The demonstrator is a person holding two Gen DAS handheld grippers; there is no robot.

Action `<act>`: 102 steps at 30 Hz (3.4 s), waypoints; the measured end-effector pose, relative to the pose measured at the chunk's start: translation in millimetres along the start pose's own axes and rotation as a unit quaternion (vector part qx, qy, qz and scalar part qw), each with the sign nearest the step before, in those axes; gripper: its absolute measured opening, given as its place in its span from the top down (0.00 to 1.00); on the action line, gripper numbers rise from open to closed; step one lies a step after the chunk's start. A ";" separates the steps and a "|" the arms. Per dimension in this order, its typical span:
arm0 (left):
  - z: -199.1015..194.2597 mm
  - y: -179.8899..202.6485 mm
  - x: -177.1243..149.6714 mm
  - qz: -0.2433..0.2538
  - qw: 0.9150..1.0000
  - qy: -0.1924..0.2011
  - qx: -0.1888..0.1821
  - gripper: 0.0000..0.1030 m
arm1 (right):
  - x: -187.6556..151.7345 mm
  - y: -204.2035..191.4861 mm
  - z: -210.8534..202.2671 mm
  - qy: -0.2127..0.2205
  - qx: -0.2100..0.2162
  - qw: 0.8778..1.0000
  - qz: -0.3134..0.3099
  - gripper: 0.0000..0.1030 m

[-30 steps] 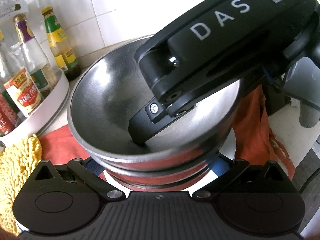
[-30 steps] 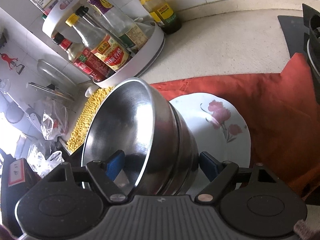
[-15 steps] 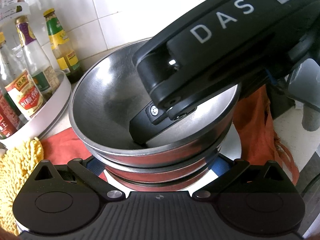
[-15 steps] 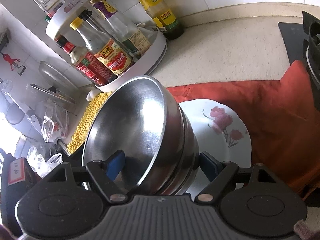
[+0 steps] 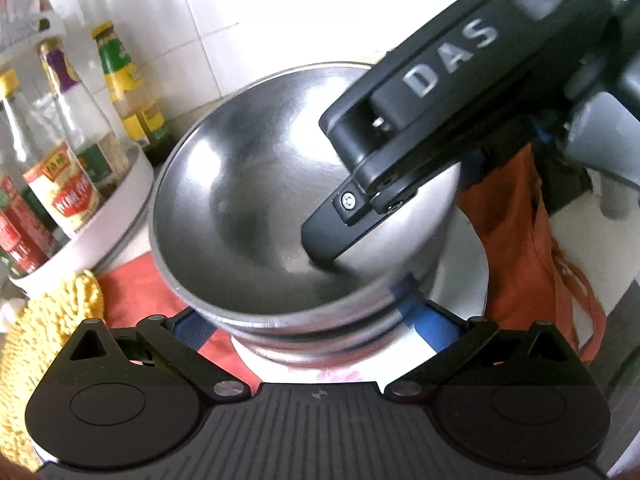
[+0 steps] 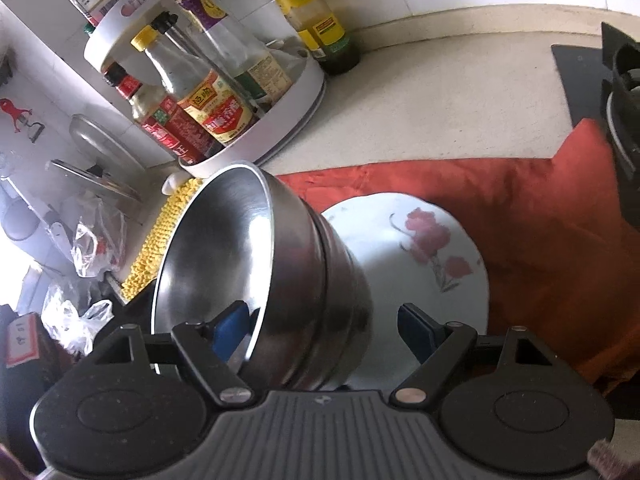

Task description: Organize plates and bowls

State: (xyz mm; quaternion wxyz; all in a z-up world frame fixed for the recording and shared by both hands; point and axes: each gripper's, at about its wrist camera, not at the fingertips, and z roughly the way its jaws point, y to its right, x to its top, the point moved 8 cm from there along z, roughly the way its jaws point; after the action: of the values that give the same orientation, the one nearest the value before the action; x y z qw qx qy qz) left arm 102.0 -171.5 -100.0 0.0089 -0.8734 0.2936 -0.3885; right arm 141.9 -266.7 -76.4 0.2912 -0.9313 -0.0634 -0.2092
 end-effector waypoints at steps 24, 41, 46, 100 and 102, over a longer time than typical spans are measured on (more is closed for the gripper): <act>-83.7 -35.9 -15.9 -0.106 0.992 0.008 0.061 0.00 | -44.7 -34.1 -87.1 0.087 -0.049 0.995 -0.018 0.23; -107.3 -35.0 -26.6 -0.177 0.980 0.013 0.091 0.00 | -88.2 -30.8 -91.6 0.148 -0.197 0.969 -0.014 0.18; -108.7 -38.5 -29.3 -0.198 0.976 0.009 0.092 0.00 | -89.5 -35.9 -87.2 0.144 -0.199 0.969 -0.018 0.18; -119.5 -43.3 -46.0 -0.226 0.968 -0.011 0.105 0.08 | -94.9 -64.0 -74.5 0.119 -0.212 0.969 -0.035 0.17; -120.0 -43.8 -45.7 -0.224 0.969 -0.008 0.107 0.09 | -94.8 -65.1 -74.4 0.120 -0.212 0.969 -0.036 0.17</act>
State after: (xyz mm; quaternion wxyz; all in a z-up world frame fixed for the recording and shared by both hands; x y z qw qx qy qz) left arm 18.0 -86.0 -36.3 0.0172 -0.9141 0.0473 -0.4023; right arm 14.3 -255.1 -28.0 0.0845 -0.9372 -0.0156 -0.3380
